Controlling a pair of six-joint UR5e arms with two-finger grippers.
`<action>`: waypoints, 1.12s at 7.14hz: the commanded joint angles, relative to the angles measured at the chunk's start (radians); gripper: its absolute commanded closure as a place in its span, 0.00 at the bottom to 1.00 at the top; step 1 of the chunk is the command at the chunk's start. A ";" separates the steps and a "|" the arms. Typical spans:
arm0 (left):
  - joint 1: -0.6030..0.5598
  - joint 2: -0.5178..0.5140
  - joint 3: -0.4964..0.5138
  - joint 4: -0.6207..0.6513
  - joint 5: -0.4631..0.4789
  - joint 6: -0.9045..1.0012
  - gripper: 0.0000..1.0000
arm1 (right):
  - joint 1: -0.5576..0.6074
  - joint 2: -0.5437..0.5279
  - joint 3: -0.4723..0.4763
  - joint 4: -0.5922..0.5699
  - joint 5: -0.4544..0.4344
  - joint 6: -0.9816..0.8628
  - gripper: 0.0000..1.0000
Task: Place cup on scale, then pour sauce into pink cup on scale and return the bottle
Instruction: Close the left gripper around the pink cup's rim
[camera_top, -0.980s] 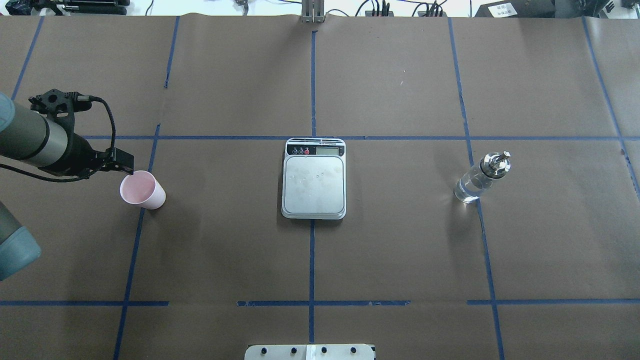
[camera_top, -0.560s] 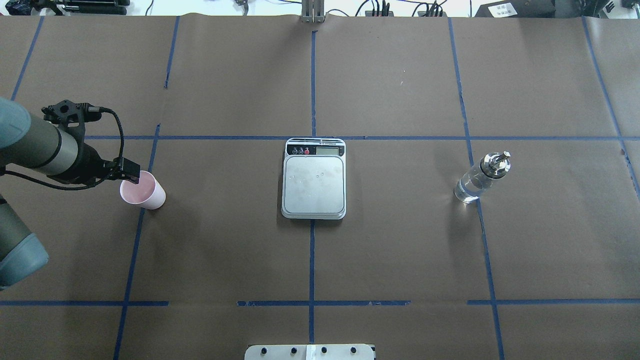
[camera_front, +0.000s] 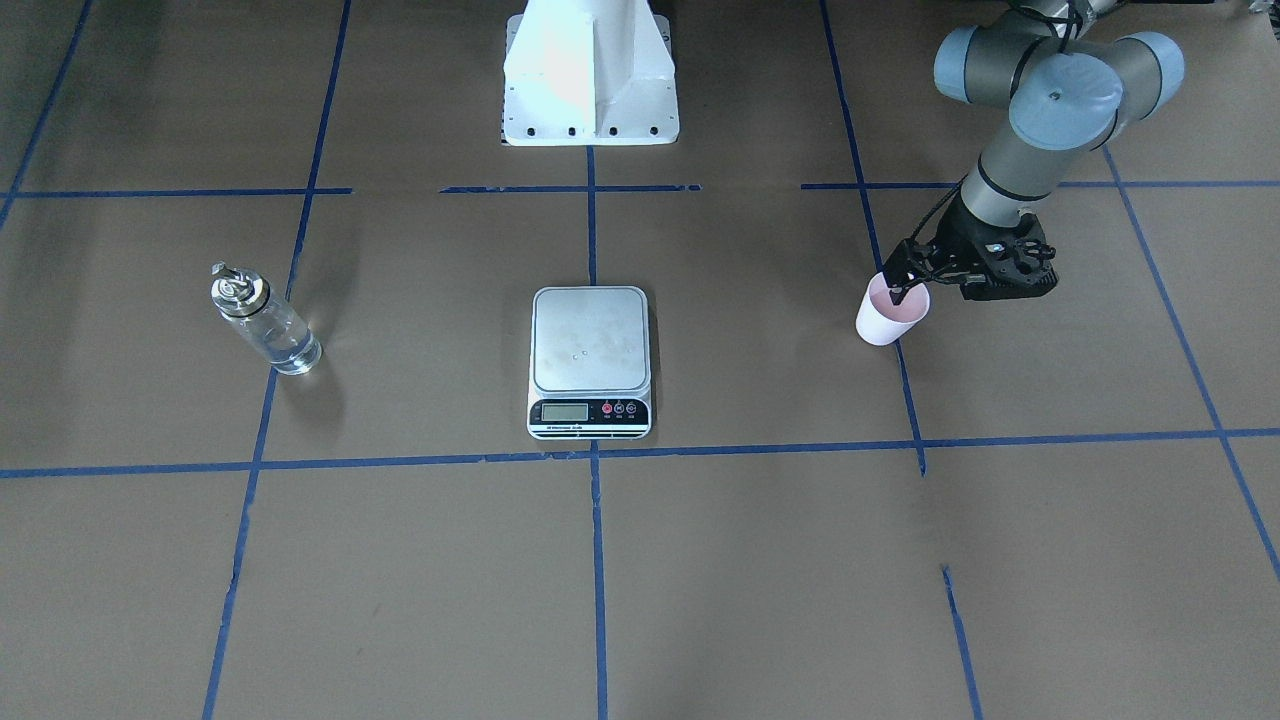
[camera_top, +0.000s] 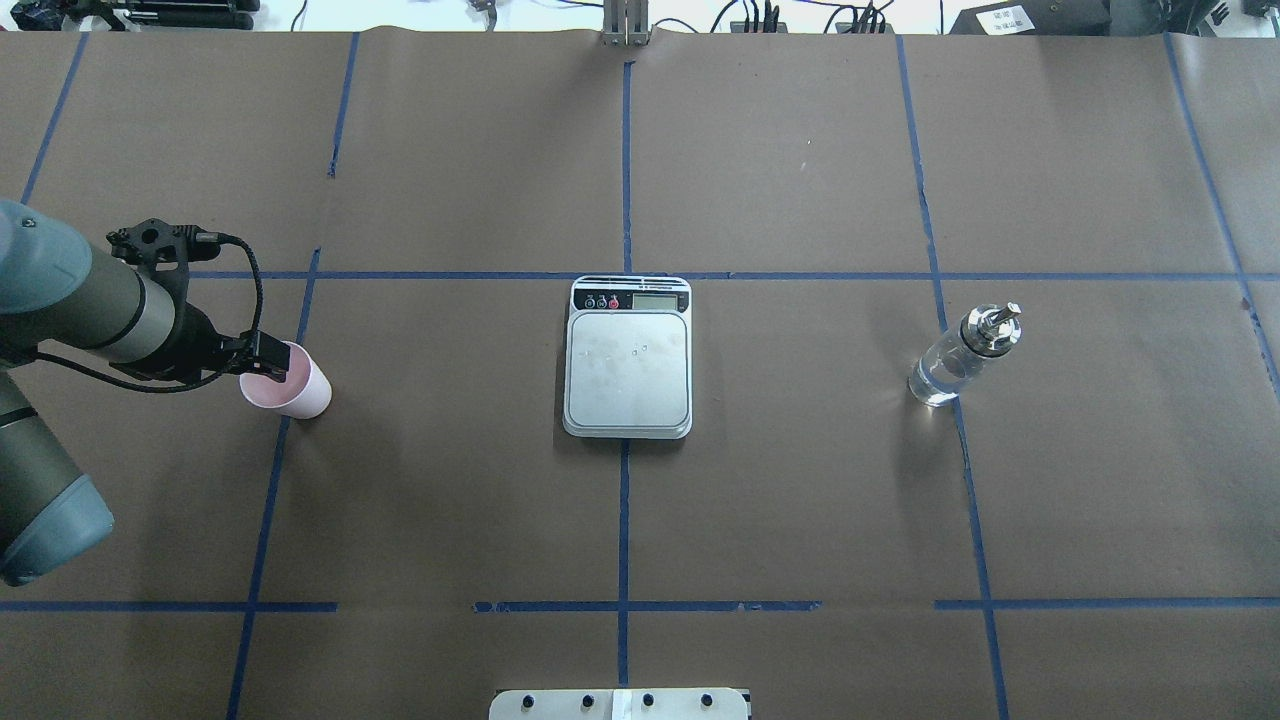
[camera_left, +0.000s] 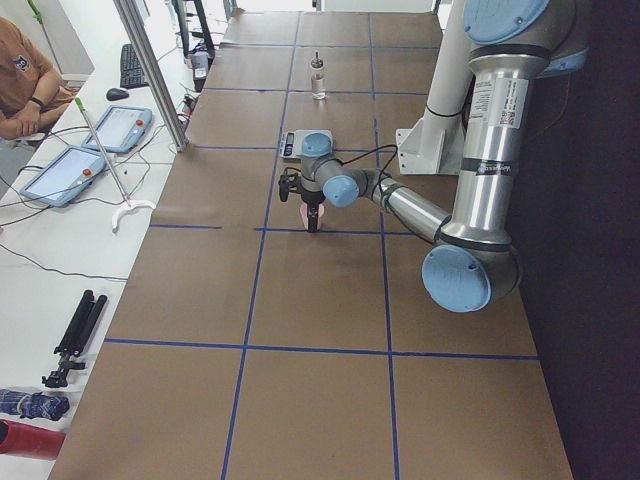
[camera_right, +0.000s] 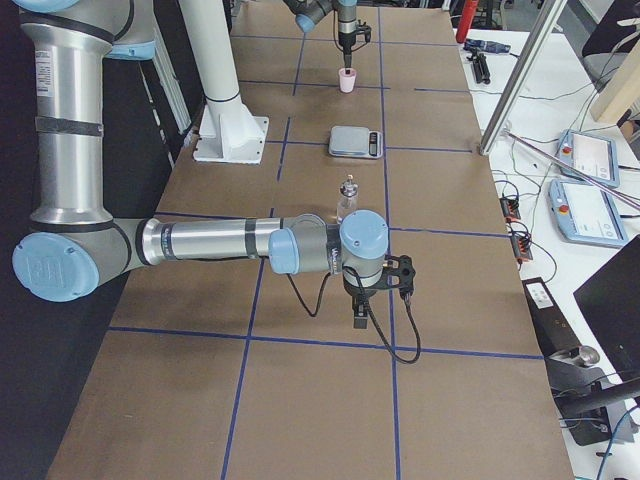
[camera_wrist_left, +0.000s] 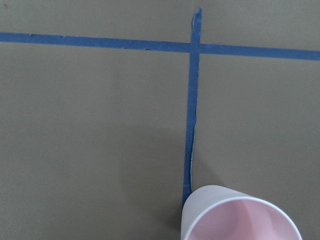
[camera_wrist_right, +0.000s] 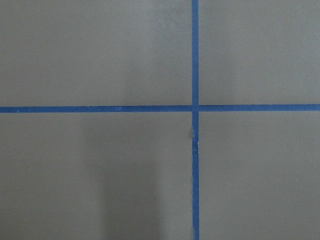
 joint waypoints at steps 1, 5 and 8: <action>0.001 -0.001 0.010 -0.001 0.000 0.001 0.00 | 0.001 0.004 0.003 0.000 0.001 0.000 0.00; 0.003 0.002 0.012 -0.001 0.000 0.003 0.00 | 0.001 0.010 0.002 0.000 0.004 0.000 0.00; 0.003 0.000 0.010 0.001 0.000 0.001 0.43 | 0.003 0.027 0.002 0.000 0.004 0.000 0.00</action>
